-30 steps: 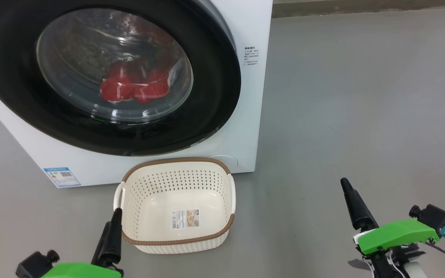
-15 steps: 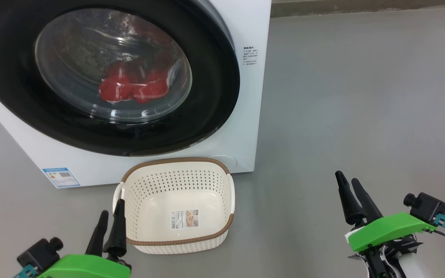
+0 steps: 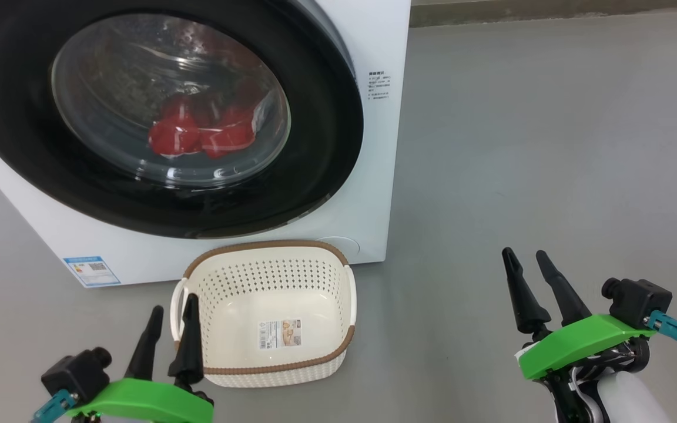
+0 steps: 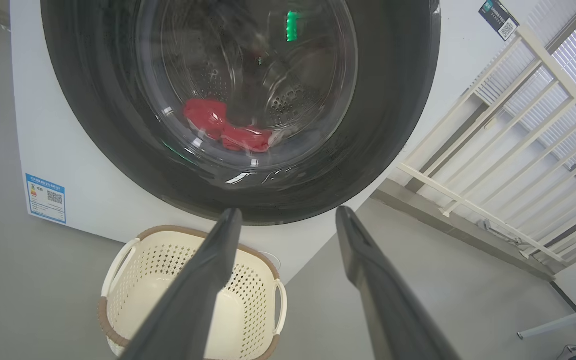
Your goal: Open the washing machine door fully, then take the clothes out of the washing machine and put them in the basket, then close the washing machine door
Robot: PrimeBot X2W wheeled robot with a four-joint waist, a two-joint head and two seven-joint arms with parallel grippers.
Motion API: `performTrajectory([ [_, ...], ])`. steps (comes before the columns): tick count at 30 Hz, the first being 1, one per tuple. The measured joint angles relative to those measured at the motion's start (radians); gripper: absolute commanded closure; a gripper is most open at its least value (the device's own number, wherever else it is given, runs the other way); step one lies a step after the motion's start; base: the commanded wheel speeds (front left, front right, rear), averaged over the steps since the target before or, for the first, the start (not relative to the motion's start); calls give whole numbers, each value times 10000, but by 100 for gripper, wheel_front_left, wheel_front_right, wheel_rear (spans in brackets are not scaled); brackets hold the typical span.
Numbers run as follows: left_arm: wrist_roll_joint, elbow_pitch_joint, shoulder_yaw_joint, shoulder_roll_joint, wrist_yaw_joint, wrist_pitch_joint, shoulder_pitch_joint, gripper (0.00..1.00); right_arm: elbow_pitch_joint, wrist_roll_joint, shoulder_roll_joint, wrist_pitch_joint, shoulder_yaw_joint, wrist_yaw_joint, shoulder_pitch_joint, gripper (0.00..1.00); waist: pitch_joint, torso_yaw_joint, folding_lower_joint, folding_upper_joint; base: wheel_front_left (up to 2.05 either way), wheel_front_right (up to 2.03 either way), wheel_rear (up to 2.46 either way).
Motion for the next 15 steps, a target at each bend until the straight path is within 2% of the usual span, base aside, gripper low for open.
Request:
performTrajectory([
  [15,2146,-244,-209,48,259,-470,-262,0,6,-1810,-52,-437,224,0,-393,0,116,-59,0,-1,0,0,0],
])
